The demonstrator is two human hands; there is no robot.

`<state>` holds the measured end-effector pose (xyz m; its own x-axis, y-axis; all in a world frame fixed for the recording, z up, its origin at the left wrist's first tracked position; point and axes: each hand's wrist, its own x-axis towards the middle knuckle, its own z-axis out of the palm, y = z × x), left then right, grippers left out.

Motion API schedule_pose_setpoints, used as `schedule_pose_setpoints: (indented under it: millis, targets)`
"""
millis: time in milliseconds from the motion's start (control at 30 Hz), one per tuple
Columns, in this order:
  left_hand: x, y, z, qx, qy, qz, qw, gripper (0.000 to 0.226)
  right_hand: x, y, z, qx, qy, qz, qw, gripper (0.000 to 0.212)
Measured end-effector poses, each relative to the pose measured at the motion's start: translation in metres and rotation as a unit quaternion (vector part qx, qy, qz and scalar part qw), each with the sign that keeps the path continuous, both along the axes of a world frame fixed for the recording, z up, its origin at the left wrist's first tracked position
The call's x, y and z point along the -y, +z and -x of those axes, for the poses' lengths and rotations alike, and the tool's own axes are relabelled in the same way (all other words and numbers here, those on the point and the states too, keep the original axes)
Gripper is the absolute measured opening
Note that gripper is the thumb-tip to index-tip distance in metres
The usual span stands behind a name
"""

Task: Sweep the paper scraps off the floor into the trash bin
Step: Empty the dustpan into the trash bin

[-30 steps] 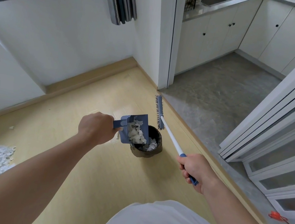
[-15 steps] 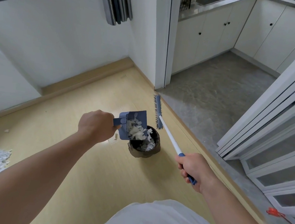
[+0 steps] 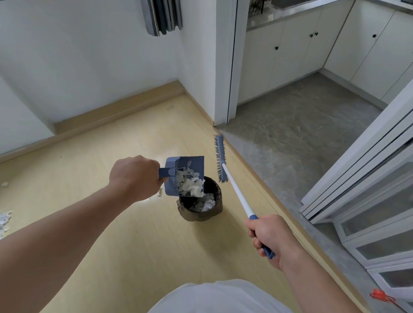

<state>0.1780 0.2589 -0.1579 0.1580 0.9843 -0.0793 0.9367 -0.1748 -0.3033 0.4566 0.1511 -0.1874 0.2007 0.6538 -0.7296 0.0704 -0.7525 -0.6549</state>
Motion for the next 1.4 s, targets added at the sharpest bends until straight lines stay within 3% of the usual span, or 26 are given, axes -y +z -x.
schedule_pose_setpoints:
  millis: [433, 1400]
  targets:
    - [0.0000, 0.0004, -0.0020, -0.033, -0.043, 0.004, 0.999, 0.041, -0.0026, -0.0002, 0.0033, -0.004, 0.013, 0.000, 1.000, 0.020]
    - [-0.0019, 0.0042, -0.0103, -0.032, -0.020, 0.013, 0.999, 0.040, -0.0014, -0.0026, 0.0017, -0.001, 0.004, -0.003, 1.000, 0.014]
